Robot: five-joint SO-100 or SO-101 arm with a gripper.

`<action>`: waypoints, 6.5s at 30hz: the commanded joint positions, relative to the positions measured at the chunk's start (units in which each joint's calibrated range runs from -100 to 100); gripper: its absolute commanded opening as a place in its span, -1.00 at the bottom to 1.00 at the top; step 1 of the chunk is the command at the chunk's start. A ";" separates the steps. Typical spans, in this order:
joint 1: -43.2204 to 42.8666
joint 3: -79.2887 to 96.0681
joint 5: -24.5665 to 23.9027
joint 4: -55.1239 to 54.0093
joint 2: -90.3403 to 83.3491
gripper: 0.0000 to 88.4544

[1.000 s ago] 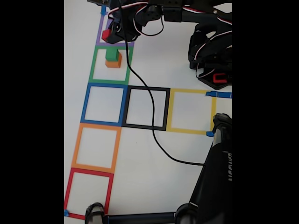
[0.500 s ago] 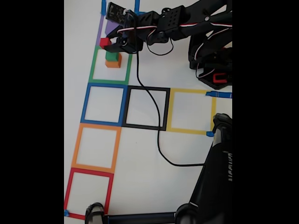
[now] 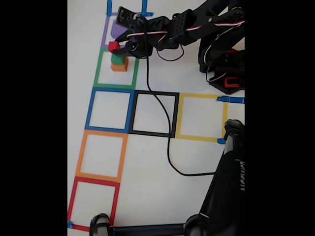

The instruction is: Tower of hanoi

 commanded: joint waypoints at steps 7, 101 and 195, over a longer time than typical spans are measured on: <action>-0.41 -0.39 0.36 -6.74 4.84 -0.95; 38.52 -75.75 0.36 96.66 -10.59 -0.41; 32.09 -18.57 0.36 -48.68 58.69 -0.06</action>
